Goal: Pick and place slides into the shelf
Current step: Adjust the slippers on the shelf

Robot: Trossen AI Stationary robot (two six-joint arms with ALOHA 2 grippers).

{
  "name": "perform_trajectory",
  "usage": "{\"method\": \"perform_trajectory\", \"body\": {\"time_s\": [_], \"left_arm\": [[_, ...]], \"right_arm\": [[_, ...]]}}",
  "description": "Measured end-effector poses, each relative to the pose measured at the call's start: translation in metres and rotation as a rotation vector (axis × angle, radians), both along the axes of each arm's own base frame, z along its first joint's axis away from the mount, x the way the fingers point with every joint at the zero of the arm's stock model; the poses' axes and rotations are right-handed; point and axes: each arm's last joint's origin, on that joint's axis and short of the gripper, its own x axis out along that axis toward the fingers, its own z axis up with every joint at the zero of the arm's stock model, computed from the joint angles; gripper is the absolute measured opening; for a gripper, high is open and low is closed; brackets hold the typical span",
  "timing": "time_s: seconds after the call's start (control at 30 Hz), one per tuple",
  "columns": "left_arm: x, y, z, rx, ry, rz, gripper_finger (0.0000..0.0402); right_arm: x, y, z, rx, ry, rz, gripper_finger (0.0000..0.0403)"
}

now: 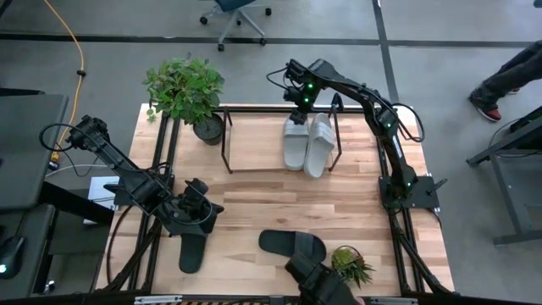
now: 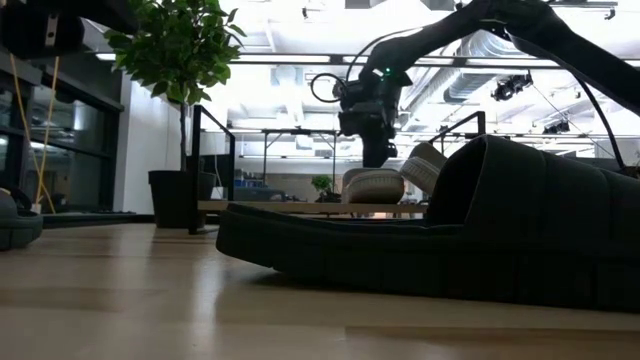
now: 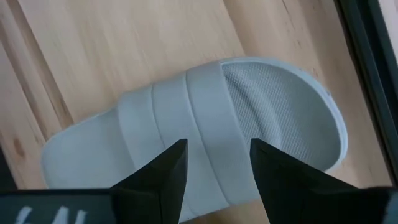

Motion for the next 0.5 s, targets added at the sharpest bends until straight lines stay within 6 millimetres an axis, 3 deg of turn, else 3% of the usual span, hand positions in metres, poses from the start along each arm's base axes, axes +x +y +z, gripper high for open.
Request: {"method": "perform_trajectory", "body": {"time_s": [0.5], "left_arm": [[0.0000, 0.0000, 0.0000, 0.000, 0.000, 0.000, 0.0005]], "right_arm": [[0.0007, 0.0008, 0.0001, 0.003, -0.006, 0.007, 0.0165]]}}
